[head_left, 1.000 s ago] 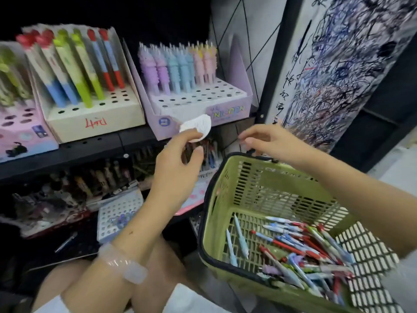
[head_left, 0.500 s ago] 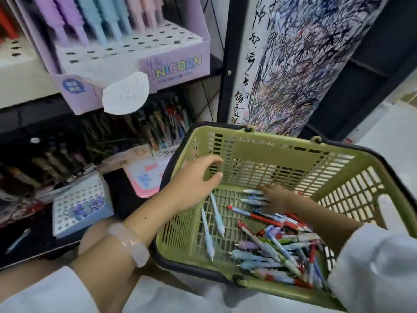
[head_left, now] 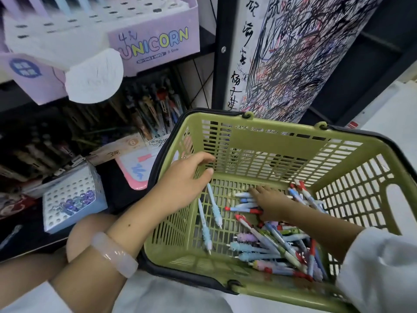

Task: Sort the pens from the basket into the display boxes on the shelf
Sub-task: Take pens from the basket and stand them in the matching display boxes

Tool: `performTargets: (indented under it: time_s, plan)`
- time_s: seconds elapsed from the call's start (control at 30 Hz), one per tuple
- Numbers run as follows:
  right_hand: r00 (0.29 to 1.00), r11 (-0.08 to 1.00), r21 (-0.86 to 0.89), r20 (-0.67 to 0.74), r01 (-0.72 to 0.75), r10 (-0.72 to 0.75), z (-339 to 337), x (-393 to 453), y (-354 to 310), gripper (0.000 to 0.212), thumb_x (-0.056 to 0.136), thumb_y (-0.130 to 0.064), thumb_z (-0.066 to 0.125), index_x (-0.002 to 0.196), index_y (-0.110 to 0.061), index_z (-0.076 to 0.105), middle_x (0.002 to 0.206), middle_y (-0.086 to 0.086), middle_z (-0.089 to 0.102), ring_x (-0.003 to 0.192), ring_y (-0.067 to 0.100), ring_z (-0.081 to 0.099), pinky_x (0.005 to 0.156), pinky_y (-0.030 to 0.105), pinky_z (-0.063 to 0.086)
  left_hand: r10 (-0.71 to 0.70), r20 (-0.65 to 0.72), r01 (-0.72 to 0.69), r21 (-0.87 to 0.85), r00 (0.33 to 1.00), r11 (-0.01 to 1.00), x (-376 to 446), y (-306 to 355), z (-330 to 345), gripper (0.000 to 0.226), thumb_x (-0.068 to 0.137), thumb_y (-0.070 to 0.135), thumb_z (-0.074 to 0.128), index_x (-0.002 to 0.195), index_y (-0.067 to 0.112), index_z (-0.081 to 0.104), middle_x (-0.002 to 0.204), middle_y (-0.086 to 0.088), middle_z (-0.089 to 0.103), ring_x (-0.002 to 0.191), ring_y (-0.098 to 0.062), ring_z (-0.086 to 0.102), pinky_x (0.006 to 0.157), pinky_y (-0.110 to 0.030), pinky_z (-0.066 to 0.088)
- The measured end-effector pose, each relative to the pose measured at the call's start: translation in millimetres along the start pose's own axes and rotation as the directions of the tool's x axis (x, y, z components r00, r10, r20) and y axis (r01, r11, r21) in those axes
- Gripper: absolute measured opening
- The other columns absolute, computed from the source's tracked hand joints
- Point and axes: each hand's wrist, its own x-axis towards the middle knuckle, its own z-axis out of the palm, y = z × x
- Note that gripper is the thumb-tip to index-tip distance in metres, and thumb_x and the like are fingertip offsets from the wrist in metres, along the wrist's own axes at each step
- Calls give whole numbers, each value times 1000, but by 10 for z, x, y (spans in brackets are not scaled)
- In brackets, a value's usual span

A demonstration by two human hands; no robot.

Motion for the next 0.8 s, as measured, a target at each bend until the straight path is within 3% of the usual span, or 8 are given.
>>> performTargets:
  time_s: [0.17, 0.3, 0.37, 0.43, 0.5, 0.57, 0.63, 0.8]
  plan:
    - [999, 1000, -13, -37, 8, -9, -86, -43, -170, 48, 88, -30, 55, 128, -15, 34, 99, 6, 60, 74, 19, 50, 56, 26, 41, -16, 20, 16, -27, 1000, 999, -38, 28, -17, 32, 95, 23, 48, 127, 24, 51, 128, 13, 52, 110, 7, 41, 90, -8, 27]
    - [955, 995, 29, -284, 97, -85, -548, -148, -211, 35, 88, -34, 56, 111, -12, 42, 97, 5, 63, 78, 24, 60, 57, 28, 38, -75, 23, 77, -107, 997, 991, -31, 64, -8, 30, 95, 20, 48, 124, 22, 53, 121, 10, 55, 112, -2, 49, 96, -17, 33]
    - [867, 963, -87, -421, 254, -267, -824, -237, -311, 31, 82, -28, 64, 100, -8, 48, 88, 7, 63, 75, 27, 62, 55, 27, 35, -121, 49, 128, -192, 991, 973, -4, 94, -15, 32, 94, 22, 50, 126, 20, 51, 122, 8, 54, 112, -5, 50, 94, -17, 36]
    - [711, 873, -268, -507, 407, -487, -1069, -361, -484, 30, 67, -18, 76, 85, -6, 56, 72, 7, 62, 60, 24, 61, 51, 26, 42, -160, 233, 211, -214, 959, 954, 15, 136, -19, 49, 90, 31, 57, 135, 21, 40, 131, 7, 47, 114, -4, 46, 91, -16, 36]
    - [600, 789, -360, -513, 498, -613, -1228, -467, -668, 31, 55, -11, 80, 78, -4, 60, 66, 8, 63, 55, 23, 61, 52, 26, 49, -199, 439, 264, -91, 876, 960, 32, 182, 23, 72, 82, 39, 65, 140, 22, 27, 134, 6, 46, 117, -7, 44, 91, -20, 38]
    - [546, 741, -412, -503, 531, -670, -1338, -514, -801, 31, 50, -10, 81, 73, -3, 62, 63, 9, 63, 54, 23, 62, 50, 26, 51, -258, 468, 296, -8, 845, 955, 46, 219, 71, 78, 76, 33, 73, 137, 16, 28, 119, 3, 55, 106, -11, 53, 77, -21, 45]
    - [542, 731, -442, -491, 520, -682, -1388, -537, -863, 30, 49, -13, 83, 69, -4, 63, 61, 8, 62, 54, 23, 62, 48, 26, 51, -284, 420, 329, -37, 862, 944, 60, 234, 100, 71, 72, 19, 76, 129, 13, 33, 102, 0, 59, 88, -11, 58, 65, -22, 49]
    - [581, 757, -427, -486, 494, -653, -1355, -607, -900, 29, 53, -16, 82, 73, -7, 63, 67, 6, 63, 57, 21, 62, 53, 25, 51, -305, 407, 415, -216, 861, 884, -27, 242, 147, 61, 71, 3, 70, 121, 14, 38, 85, -1, 58, 66, -10, 57, 43, -17, 44]
